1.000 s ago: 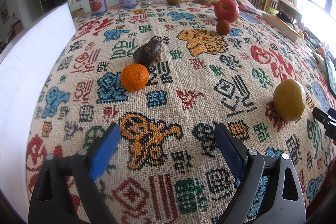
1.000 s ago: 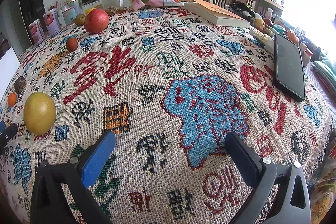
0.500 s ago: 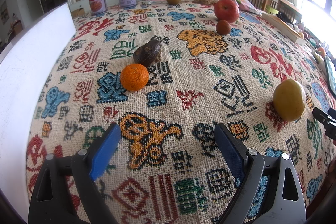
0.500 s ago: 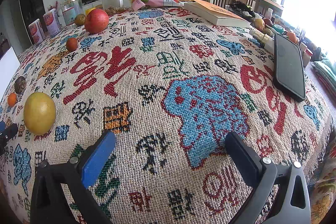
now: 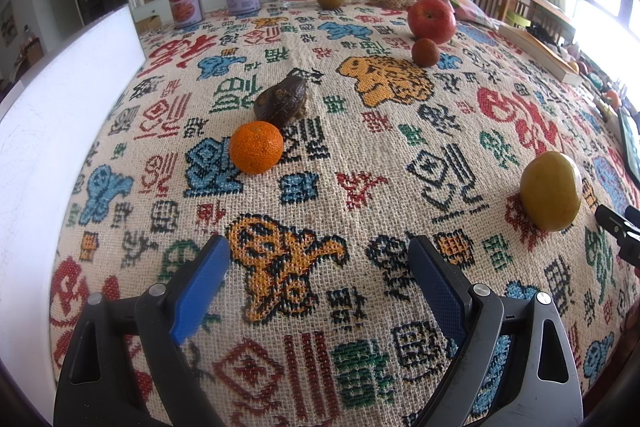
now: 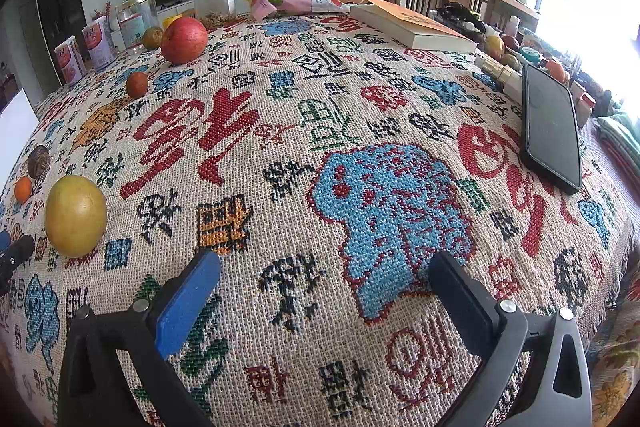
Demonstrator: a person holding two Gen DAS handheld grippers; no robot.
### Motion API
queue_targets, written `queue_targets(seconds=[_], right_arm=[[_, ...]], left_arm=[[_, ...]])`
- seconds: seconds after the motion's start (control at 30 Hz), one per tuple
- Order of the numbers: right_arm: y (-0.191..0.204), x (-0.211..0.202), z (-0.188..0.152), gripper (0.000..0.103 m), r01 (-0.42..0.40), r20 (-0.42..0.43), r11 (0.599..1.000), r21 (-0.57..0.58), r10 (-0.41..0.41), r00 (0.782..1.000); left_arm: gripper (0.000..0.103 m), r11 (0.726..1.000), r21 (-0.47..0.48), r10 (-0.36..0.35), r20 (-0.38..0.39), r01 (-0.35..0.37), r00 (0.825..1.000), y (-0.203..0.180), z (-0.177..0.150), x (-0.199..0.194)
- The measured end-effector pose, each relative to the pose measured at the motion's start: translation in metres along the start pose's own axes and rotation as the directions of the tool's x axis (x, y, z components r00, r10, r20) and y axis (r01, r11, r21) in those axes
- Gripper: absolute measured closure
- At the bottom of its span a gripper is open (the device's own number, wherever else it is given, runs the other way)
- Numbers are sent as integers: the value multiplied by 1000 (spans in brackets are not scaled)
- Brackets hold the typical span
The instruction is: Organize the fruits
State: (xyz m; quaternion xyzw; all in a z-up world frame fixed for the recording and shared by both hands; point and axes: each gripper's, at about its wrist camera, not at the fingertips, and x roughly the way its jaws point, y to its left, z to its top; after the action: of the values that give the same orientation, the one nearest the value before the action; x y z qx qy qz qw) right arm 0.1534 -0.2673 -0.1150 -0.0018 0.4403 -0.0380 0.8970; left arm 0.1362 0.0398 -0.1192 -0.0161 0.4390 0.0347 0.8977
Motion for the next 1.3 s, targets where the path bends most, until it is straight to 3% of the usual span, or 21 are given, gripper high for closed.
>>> queue_targets(seconds=[0.13,0.3,0.43,0.67,0.7,0.8,0.87,0.9,1.2,1.3], right_arm=[[0,0,0,0,0,1,1000,0,0,1000],[0,0,0,0,-1,1,1000,-1,1,1000],[1,-1,0,0,-2,2,1000,-4,2,1000],[1,-1,0,0,-1,3,1000,-4,1,1000],[1,-1,0,0,-1,3,1000,-4,1,1000],[0,-1,1,0,0,5,1000,-3,0,1000],[0,-1,1,0,0,5,1000,-3,0,1000],[0,-1,1,0,0,6,1000,-3,0,1000],[-4,-6,1,0,-22,-6,999,24,22,1000],[-5,-23,5,1,-129,27,989,79,127,992]], left_arm=[[11,1000,-4,-22,0,22,1000,2,0,0],[11,973,-99,-207,-1,206,978,40,0,-17],[11,972,-112,-209,11,208,978,62,10,-19],[14,988,-57,-141,-15,140,990,59,52,14],[20,991,-45,-131,-18,130,991,59,55,20],[55,994,-5,-105,-67,105,992,56,57,35],[60,995,18,-93,-32,93,995,55,54,33],[74,995,21,-95,-28,95,995,55,52,32],[74,986,-68,-149,37,151,988,75,30,-13],[74,982,-89,-162,39,165,986,84,22,-27]])
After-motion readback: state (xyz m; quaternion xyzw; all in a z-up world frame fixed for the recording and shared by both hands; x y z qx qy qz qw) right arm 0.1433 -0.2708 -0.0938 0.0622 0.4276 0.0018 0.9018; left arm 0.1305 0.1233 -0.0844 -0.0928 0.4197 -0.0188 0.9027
